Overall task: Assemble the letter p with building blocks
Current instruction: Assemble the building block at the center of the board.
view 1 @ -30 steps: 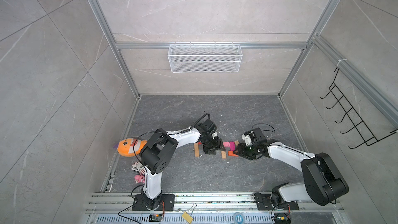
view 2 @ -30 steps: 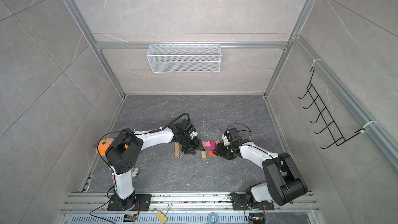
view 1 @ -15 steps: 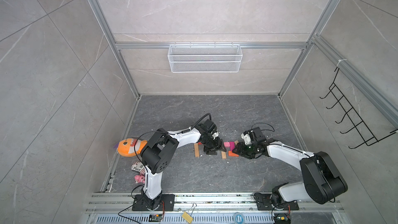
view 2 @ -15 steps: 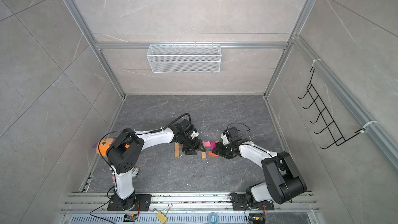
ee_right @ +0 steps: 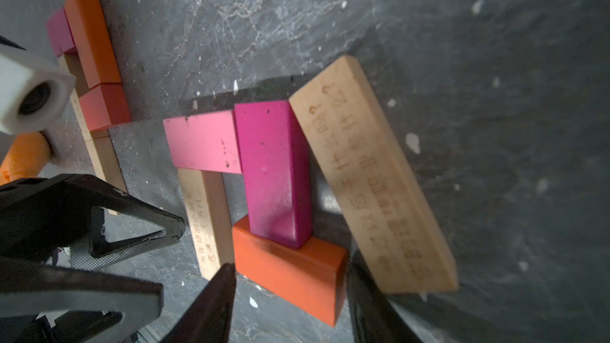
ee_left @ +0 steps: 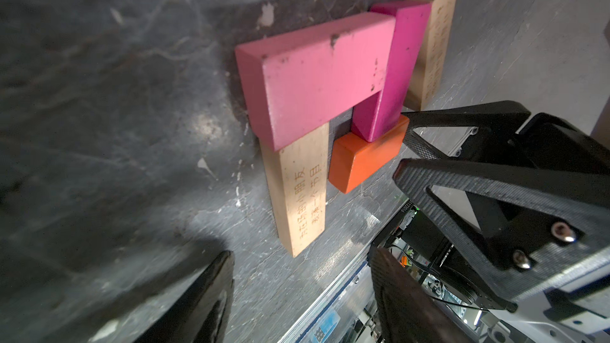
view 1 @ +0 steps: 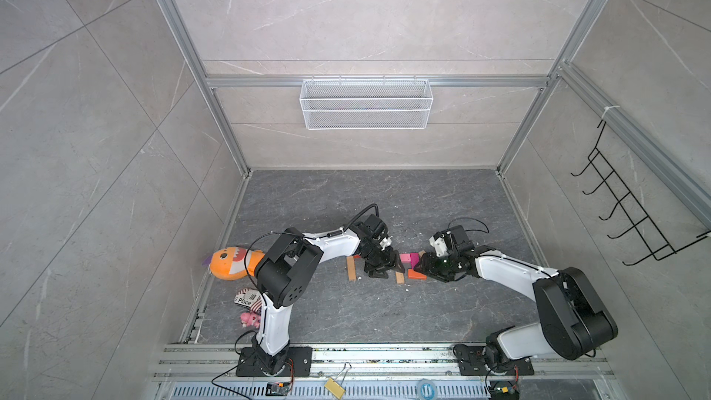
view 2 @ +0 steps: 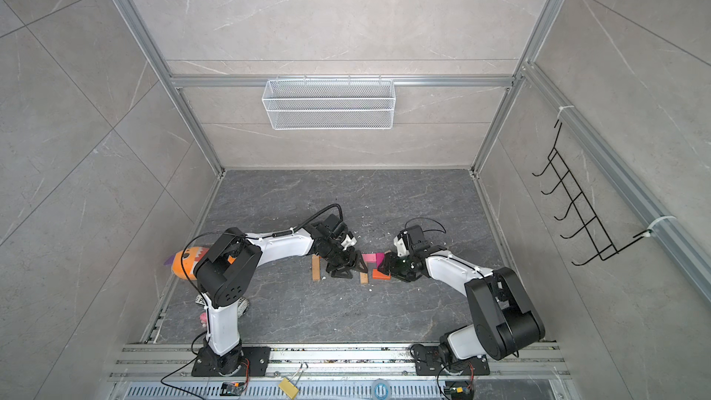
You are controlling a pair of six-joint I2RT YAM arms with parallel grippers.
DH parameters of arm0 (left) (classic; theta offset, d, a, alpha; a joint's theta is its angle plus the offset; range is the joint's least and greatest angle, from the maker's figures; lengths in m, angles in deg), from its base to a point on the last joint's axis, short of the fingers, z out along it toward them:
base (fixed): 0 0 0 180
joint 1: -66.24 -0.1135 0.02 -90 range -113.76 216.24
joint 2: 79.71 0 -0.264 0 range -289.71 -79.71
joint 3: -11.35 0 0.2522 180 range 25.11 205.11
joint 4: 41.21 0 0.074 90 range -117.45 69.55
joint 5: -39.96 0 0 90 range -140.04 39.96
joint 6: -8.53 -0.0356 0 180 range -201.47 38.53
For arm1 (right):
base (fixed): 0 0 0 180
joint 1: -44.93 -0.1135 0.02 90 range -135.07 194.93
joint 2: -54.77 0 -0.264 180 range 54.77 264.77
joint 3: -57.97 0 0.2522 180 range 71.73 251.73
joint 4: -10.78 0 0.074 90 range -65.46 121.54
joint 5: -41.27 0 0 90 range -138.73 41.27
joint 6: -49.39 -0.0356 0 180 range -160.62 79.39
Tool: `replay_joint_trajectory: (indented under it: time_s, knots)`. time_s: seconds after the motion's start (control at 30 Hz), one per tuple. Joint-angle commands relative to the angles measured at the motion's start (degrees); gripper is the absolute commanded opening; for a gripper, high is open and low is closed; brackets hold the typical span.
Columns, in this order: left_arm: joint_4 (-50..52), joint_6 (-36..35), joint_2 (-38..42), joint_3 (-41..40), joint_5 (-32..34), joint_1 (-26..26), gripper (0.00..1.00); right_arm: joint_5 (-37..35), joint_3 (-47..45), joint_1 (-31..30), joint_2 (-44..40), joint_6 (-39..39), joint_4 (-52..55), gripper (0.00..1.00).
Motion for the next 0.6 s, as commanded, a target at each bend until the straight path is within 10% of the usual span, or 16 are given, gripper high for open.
replay_joint_trajectory:
  time_s: [0.0,0.57]
  knots:
    - [-0.77,-1.00,-0.70,1.02,-2.22,-0.33,0.69,0.50,1.31,-0.31,0.89,1.09,-0.46,0.57]
    - [-1.88,-0.57,-2.02,1.28,-3.92,-0.32,0.69,1.67,1.11,-0.44,1.69,1.27,-1.95,0.58]
